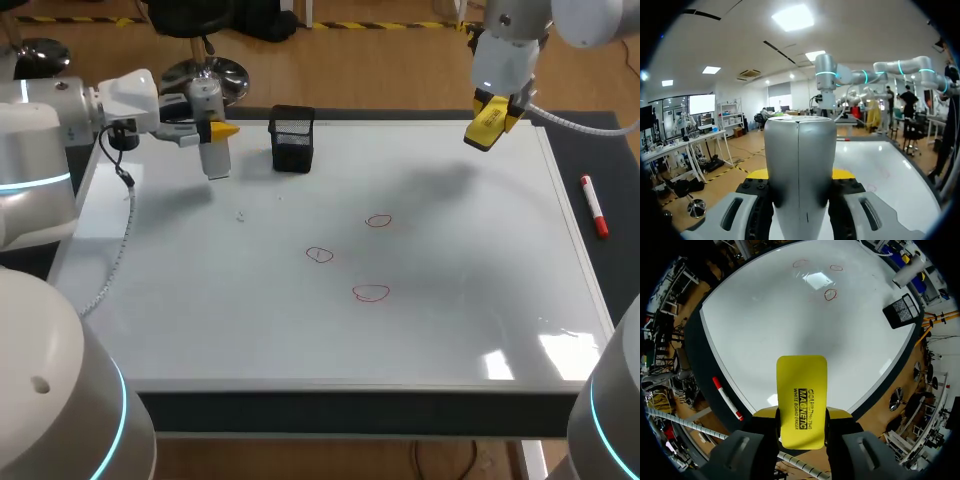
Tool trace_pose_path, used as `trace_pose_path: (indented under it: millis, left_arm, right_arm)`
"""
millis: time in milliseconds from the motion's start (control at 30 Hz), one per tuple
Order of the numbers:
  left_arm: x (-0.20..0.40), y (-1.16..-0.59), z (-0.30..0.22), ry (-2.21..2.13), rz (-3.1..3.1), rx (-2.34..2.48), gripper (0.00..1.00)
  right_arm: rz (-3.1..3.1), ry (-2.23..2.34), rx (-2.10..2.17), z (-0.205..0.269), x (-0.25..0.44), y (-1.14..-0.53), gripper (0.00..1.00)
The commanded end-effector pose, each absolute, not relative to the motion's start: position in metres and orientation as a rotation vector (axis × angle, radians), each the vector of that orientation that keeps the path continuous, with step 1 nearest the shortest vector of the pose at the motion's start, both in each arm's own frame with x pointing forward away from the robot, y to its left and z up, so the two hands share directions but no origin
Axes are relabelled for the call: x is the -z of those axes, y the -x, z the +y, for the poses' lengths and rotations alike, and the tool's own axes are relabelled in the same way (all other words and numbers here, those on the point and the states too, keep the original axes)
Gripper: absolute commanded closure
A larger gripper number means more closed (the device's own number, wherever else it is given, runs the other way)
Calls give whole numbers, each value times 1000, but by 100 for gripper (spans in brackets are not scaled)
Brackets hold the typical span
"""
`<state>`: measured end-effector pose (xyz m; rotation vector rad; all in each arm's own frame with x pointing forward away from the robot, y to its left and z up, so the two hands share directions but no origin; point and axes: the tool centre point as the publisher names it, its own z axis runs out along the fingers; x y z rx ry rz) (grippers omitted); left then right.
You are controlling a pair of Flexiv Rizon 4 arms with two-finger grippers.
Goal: Pick up the inspection probe, press it on each red-marked spot on the whiteboard one by one, put down the probe, pick up the eraser, and wipe off all the red marks.
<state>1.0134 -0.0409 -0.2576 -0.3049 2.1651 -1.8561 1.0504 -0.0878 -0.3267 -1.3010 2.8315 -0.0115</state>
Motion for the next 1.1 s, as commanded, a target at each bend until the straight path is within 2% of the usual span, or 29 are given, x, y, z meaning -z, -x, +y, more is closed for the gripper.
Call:
trace_pose_path:
  millis: [33,300,600,1100]
  left_arm:
    - [257,-1014,-41,304,2164,1857,100]
    - [257,-1014,-41,304,2164,1857,100]
    - [257,-1014,-41,304,2164,1857,100]
    - [257,-1014,-41,304,2164,1857,100]
  right_arm:
    - [2832,1305,16,-89,325,-1050,100]
    - [2832,1305,16,-89,325,-1050,100]
    - [2761,1424,29,-42,322,-1034,100]
    - [2623,1645,-40,41,321,-973,100]
